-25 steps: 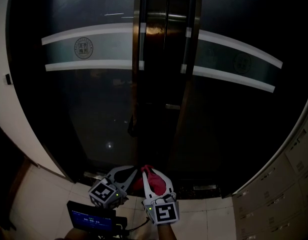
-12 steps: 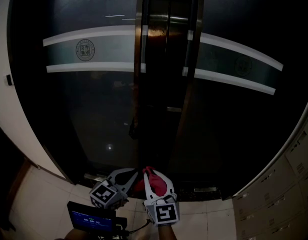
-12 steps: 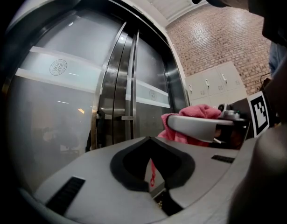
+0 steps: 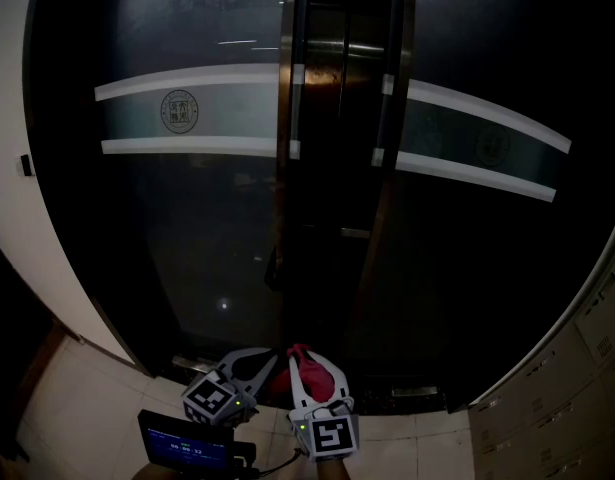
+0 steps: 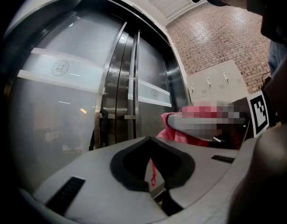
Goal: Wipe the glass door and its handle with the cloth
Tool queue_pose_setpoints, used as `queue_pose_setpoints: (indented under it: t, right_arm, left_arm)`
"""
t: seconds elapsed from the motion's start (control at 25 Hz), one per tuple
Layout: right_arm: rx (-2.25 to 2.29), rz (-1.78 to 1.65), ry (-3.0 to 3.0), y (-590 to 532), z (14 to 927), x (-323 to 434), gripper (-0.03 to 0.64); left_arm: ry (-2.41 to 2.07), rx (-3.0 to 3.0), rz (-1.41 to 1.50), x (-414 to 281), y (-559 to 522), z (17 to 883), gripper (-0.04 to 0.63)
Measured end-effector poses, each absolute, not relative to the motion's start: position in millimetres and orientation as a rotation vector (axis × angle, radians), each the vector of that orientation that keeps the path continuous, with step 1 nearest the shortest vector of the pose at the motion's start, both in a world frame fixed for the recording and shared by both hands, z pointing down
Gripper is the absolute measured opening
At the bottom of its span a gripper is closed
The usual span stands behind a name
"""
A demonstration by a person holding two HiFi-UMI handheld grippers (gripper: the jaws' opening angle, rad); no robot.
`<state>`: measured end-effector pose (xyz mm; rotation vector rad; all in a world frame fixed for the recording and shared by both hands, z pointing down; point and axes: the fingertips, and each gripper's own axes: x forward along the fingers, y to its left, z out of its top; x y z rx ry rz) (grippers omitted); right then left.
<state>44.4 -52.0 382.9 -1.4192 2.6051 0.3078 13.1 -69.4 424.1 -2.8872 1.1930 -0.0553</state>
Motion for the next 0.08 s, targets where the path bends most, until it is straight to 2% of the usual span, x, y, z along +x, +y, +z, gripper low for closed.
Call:
queue_pose_setpoints:
  t: [0.08]
  right_arm:
    - [-1.421,0.303,2.604,-50.9,384.0,44.5,0.054]
  left_arm:
    - [1.198,-2.894,-0.058,12.4,-68.2,425.9,0.006]
